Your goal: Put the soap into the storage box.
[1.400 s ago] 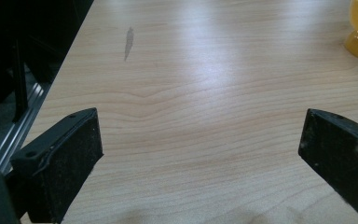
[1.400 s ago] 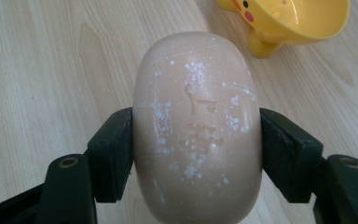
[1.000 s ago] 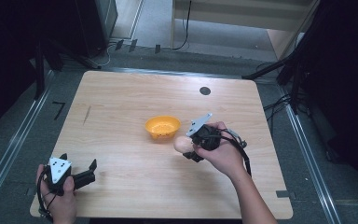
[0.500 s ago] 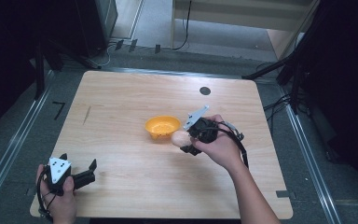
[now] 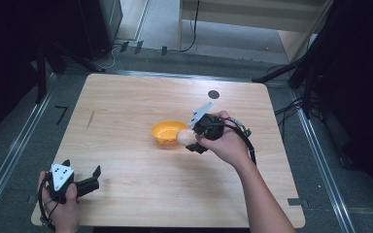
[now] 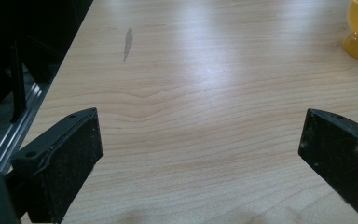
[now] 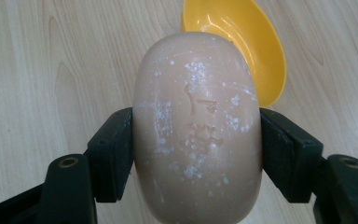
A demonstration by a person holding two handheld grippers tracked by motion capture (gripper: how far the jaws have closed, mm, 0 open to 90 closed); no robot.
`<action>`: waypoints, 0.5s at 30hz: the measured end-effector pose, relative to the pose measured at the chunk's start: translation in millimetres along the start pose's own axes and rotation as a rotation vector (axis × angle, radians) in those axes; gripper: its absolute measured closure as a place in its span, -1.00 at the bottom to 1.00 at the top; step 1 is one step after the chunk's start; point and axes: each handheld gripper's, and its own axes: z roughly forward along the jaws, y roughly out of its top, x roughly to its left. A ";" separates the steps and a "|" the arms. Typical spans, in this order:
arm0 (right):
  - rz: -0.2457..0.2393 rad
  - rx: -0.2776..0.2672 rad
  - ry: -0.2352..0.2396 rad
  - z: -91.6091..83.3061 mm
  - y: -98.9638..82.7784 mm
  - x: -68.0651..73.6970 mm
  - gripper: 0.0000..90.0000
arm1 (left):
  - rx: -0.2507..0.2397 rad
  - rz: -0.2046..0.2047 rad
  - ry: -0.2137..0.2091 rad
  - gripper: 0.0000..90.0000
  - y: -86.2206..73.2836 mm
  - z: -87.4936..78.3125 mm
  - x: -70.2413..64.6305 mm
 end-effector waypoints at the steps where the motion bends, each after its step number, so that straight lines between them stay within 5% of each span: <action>1: -0.004 0.002 0.000 0.0 1.3 -1.0 -0.25 | 0.000 -0.001 0.000 -1.00 0.0 0.1 0.1; 15: -0.022 0.002 0.007 4.5 12.5 -13.9 -0.25 | 0.004 -0.002 0.002 -1.00 0.1 0.2 -0.3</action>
